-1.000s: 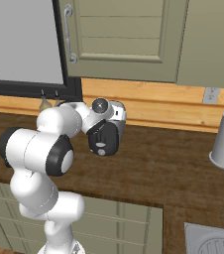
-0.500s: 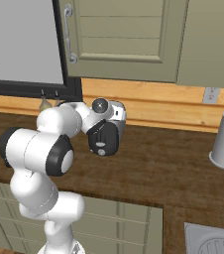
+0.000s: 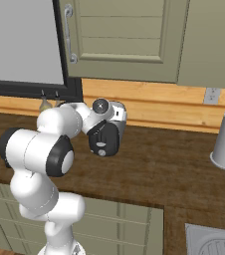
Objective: Start the toaster. Once the lever pops up, take the bread to the plate on the dining counter.
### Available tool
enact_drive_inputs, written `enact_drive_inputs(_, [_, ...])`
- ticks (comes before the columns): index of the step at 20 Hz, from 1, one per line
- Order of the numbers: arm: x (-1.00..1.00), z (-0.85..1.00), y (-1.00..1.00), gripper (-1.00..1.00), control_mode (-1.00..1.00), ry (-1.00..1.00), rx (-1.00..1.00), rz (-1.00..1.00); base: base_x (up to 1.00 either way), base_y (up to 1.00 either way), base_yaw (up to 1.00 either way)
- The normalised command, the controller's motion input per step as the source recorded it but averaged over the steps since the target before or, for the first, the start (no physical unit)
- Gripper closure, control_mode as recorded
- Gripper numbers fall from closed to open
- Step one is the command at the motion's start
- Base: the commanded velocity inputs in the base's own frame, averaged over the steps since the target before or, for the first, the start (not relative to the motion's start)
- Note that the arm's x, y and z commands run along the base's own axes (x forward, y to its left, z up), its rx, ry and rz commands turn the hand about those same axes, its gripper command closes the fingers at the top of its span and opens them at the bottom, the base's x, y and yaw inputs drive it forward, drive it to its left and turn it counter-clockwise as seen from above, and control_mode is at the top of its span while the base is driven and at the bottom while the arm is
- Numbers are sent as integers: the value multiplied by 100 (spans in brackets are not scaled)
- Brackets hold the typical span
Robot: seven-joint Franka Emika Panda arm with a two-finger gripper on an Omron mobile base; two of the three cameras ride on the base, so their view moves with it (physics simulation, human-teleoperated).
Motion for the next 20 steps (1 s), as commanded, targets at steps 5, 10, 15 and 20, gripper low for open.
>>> enact_drive_inputs(5, [0, 0, 0, -100, -100, 0, 0, 0, 0, 0, 0])
enact_drive_inputs(10, [0, 0, 0, -100, -100, 0, 0, 0, 0, 0, 0])
enact_drive_inputs(15, [0, 0, 0, -100, -100, 0, 0, 0, 0, 0, 0])
enact_drive_inputs(20, [0, 0, 0, -100, -100, 0, 0, 0, 0, 0, 0])
